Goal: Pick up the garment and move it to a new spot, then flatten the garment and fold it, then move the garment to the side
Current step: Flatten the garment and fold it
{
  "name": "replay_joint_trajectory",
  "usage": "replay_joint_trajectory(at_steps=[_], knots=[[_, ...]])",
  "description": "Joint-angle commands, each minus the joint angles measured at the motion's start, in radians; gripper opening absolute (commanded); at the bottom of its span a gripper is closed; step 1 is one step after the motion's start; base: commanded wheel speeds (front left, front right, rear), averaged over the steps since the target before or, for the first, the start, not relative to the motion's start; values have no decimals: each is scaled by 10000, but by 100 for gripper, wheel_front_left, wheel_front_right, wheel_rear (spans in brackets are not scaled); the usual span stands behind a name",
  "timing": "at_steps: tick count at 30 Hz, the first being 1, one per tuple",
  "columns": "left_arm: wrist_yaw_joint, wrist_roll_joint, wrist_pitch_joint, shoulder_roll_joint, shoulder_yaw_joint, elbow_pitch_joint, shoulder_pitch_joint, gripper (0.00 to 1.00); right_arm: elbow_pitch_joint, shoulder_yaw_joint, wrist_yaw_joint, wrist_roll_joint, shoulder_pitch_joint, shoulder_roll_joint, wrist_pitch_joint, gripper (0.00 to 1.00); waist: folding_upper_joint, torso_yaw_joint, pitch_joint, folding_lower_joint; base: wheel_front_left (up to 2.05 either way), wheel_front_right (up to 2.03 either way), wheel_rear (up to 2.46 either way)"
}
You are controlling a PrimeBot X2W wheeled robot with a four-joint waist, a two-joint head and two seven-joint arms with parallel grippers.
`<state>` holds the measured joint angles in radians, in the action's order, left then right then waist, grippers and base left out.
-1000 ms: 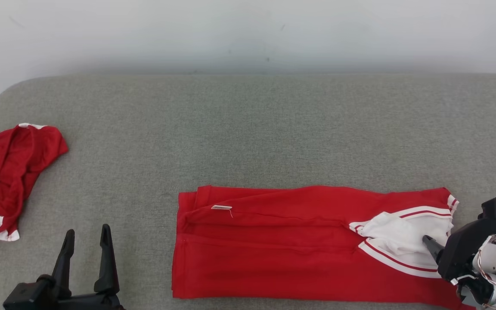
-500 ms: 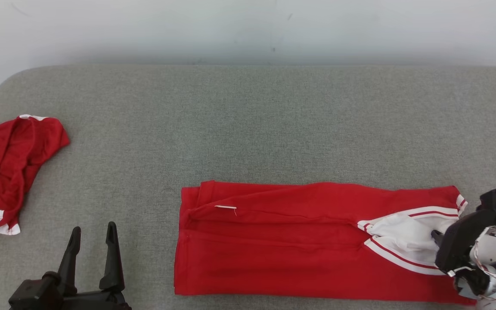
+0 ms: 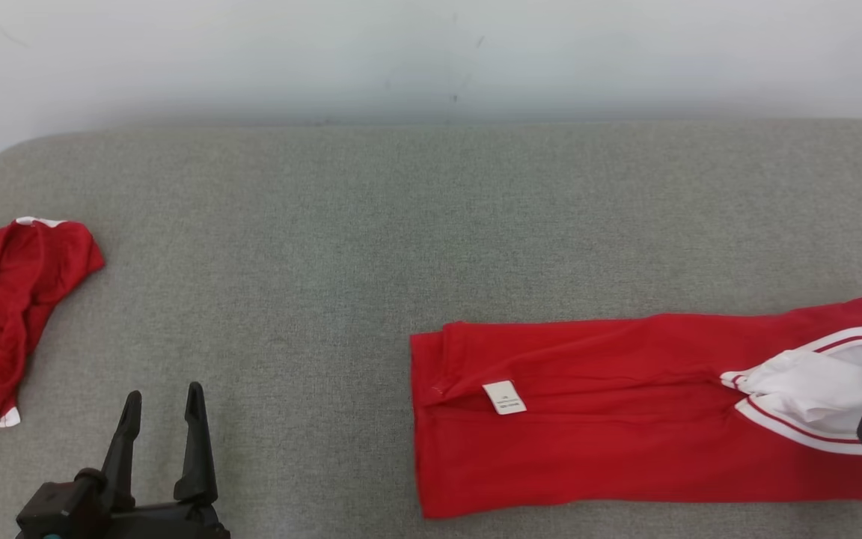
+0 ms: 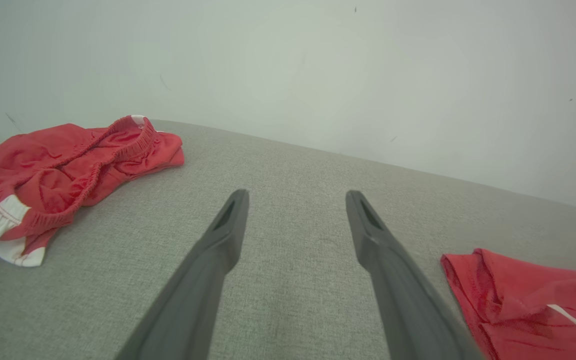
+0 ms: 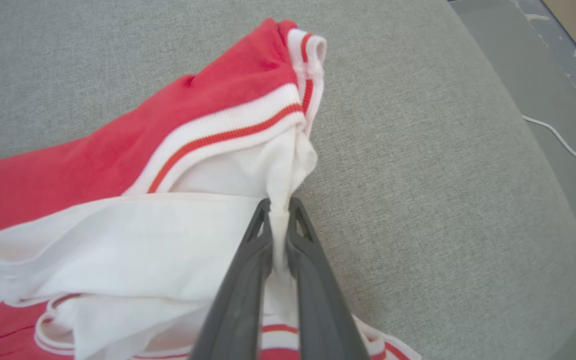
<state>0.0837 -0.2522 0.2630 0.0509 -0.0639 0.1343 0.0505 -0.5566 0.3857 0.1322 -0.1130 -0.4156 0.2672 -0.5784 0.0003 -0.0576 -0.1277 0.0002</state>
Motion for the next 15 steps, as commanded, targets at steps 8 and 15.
replay_joint_trajectory(at_steps=[8, 15], knots=[[17, -106, 17, 0, -60, 141, -274, 100, 1163, -1080, -29, 319, 382, -266, -213, 0, -3, 182, 521, -2, 0, 0, 0], [-12, -158, 17, -2, -10, 206, -389, 100, 2495, -3604, -27, -603, 916, -801, -731, 0, -3, 225, 745, -2, 0, 0, 0]])
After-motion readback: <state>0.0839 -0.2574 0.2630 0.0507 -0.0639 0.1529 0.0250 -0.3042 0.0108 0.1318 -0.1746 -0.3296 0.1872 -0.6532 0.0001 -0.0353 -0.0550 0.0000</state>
